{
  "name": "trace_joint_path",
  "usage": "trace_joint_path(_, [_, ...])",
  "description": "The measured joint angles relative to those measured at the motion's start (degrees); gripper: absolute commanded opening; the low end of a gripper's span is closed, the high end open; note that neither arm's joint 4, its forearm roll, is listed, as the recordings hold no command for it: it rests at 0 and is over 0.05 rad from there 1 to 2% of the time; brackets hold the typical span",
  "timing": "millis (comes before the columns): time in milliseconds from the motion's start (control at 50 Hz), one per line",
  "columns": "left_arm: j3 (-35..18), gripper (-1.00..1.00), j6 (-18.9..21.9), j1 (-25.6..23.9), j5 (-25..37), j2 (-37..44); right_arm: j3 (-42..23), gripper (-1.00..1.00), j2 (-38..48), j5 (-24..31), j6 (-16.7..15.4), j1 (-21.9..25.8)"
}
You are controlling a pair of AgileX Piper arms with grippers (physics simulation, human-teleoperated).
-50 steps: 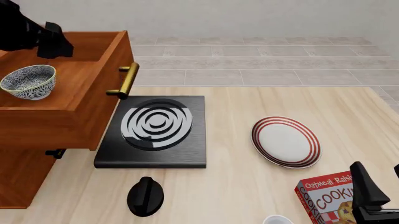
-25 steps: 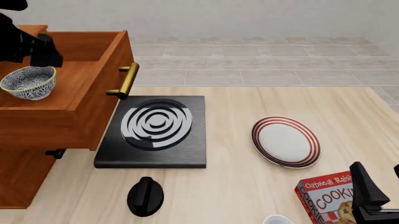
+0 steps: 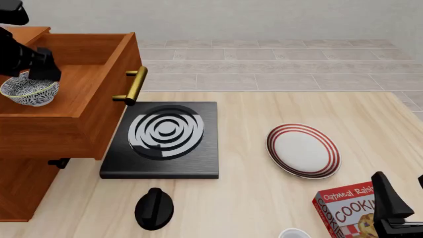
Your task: Pick the akita bowl in the top layer of the wooden cabinet and place it on the plate.
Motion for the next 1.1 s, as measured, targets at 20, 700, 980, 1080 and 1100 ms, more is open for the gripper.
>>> trace_joint_path(20, [0.10, 1.00, 0.08, 0.09, -0.08, 0.07, 0.00, 1.00, 0.00, 0.00, 0.01, -0.01])
trace_joint_path(700, [2.13, 1.00, -0.99, -0.17, -2.58, 2.18, -0.12, 1.00, 0.00, -0.01, 0.28, -0.28])
trace_joint_path(980, [3.55, 1.00, -1.27, -0.42, -3.71, 2.70, -0.18, 1.00, 0.00, 0.01, 0.36, -0.36])
trace_joint_path(1080, [4.32, 1.00, -1.35, -0.55, -4.19, 2.79, -0.19, 1.00, 0.00, -0.01, 0.41, -0.40])
trace_joint_path(1100, [4.45, 1.00, -1.36, -0.58, -4.28, 2.81, -0.19, 1.00, 0.00, -0.01, 0.41, -0.41])
